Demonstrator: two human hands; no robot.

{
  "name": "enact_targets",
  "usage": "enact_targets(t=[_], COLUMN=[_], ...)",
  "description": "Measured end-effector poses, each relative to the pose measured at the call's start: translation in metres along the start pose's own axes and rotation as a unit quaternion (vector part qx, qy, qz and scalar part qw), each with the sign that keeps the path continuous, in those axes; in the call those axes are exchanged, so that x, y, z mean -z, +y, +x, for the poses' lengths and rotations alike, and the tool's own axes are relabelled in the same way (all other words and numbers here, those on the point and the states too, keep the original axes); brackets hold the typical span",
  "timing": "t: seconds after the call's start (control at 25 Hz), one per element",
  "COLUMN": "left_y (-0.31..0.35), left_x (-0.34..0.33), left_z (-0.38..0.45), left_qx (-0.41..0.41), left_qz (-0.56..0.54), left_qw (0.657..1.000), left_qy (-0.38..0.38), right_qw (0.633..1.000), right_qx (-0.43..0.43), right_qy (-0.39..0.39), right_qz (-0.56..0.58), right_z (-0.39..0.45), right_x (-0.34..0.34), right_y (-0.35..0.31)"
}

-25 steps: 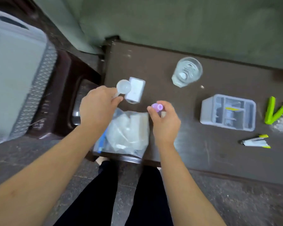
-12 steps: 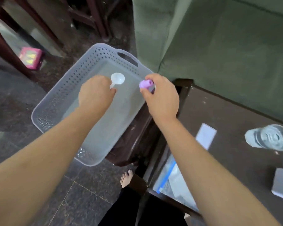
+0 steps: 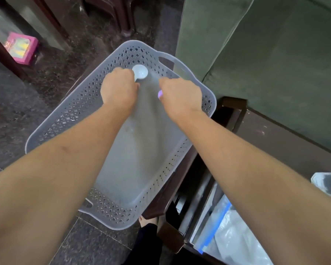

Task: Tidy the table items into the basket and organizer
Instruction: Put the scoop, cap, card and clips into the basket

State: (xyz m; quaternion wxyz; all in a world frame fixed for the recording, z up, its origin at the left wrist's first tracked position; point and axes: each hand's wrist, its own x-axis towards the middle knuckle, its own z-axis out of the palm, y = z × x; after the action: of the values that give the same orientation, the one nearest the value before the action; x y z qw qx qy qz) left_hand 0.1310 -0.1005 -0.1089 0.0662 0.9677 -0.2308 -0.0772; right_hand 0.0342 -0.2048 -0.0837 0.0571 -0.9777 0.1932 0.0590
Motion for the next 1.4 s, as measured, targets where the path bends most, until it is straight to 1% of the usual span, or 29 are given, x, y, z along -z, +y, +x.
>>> enact_targets(t=[0.2, 0.32, 0.4, 0.48, 0.52, 0.6, 0.72, 0.84, 0.96, 1.16, 1.24, 1.32, 1.4], left_y=[-0.004, -0.002, 0.001, 0.007, 0.011, 0.017, 0.019, 0.02, 0.02, 0.018, 0.024, 0.036, 0.054], left_x=[0.005, 0.008, 0.008, 0.005, 0.003, -0.003, -0.01, -0.013, -0.013, -0.004, 0.001, 0.007, 0.015], left_z=[0.006, -0.004, -0.017, -0.032, -0.039, -0.051, -0.059, -0.064, -0.069, -0.08, -0.089, -0.101, -0.116], left_qx=[0.018, 0.018, 0.014, 0.002, -0.002, -0.005, 0.004, 0.008, 0.004, 0.025, 0.026, 0.016, 0.003], left_qz=[-0.018, -0.037, -0.037, -0.041, -0.052, -0.076, -0.093, -0.099, -0.102, -0.124, -0.137, -0.155, -0.187], left_qw=[1.0, 0.999, 0.998, 0.998, 0.998, 0.997, 0.996, 0.995, 0.995, 0.991, 0.988, 0.985, 0.976], left_qy=[0.006, 0.028, 0.046, 0.043, 0.036, 0.024, 0.013, -0.002, -0.001, 0.04, 0.059, 0.077, 0.109], right_qw=[1.0, 0.997, 0.99, 0.971, 0.962, 0.953, 0.963, 0.978, 0.984, 0.989, 0.994, 0.996, 0.993], right_qx=[0.02, 0.005, -0.031, -0.085, -0.11, -0.143, -0.159, -0.139, -0.119, -0.096, -0.062, -0.031, -0.027], right_qy=[0.016, 0.042, 0.044, 0.03, 0.022, 0.013, 0.01, 0.015, 0.027, 0.015, 0.013, 0.024, 0.045], right_qz=[0.011, 0.061, 0.134, 0.221, 0.248, 0.268, 0.218, 0.157, 0.127, 0.108, 0.086, 0.077, 0.102], right_z=[0.023, 0.015, 0.0, -0.015, -0.02, -0.023, -0.016, -0.007, -0.002, -0.02, -0.033, -0.046, -0.064], right_x=[0.001, 0.004, 0.004, 0.0, -0.003, -0.009, -0.012, -0.016, -0.018, -0.005, 0.006, 0.018, 0.029], right_y=[-0.013, -0.008, -0.002, 0.001, 0.002, 0.003, 0.003, -0.001, -0.004, 0.003, 0.01, 0.022, 0.039])
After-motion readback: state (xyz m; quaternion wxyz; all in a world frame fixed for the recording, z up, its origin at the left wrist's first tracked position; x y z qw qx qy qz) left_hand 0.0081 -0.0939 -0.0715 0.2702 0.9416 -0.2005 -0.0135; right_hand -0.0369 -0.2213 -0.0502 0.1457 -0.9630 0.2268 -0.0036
